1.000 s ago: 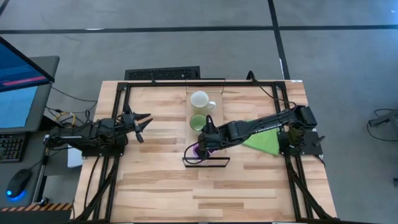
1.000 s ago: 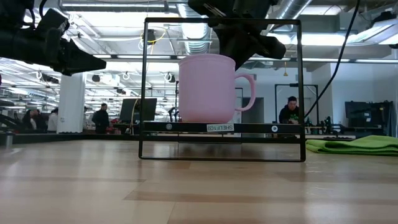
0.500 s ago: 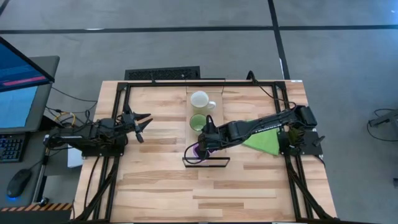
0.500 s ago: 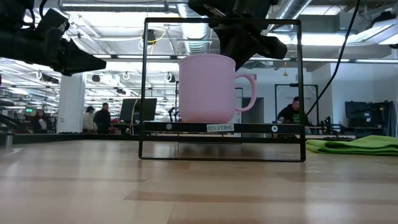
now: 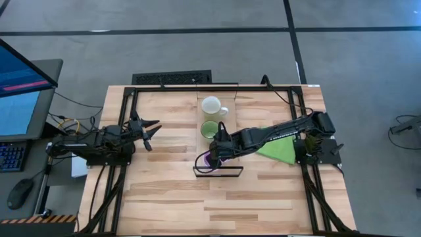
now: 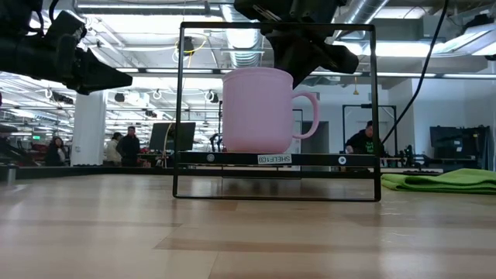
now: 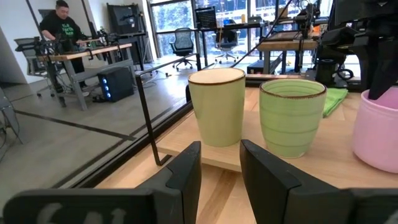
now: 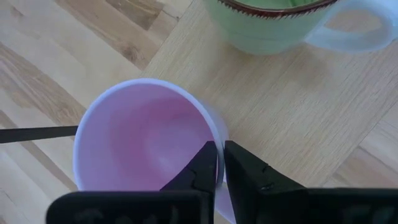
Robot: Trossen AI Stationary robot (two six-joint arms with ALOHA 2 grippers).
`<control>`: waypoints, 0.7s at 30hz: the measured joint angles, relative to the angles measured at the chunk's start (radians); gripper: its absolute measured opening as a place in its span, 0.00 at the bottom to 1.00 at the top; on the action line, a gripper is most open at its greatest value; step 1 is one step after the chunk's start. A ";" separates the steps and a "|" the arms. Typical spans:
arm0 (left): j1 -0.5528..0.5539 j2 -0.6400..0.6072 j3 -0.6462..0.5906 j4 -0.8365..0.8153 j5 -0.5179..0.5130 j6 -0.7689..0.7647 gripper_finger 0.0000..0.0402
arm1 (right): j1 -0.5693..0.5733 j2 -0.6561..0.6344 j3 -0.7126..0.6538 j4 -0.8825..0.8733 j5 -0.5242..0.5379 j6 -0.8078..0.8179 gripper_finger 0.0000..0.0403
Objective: Stack small to large cups/mugs on shelf
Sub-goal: Put the purple mug on the shelf, then return to Home Position
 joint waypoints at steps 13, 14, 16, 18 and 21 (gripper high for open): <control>0.000 0.000 0.000 0.000 0.000 -0.008 0.26 | 0.002 0.000 0.000 0.011 0.000 -0.001 0.17; 0.000 0.000 0.000 0.000 0.000 -0.008 0.26 | 0.002 0.000 0.000 0.011 0.000 -0.001 0.19; 0.000 0.000 0.000 0.000 0.000 -0.008 0.26 | 0.002 0.000 0.000 0.011 -0.008 0.000 0.24; 0.000 0.000 0.000 0.000 0.000 -0.008 0.26 | 0.002 0.000 0.000 0.011 -0.020 0.000 0.28; 0.000 0.000 0.000 0.000 0.000 -0.008 0.26 | 0.002 0.000 0.000 0.011 -0.022 -0.001 0.34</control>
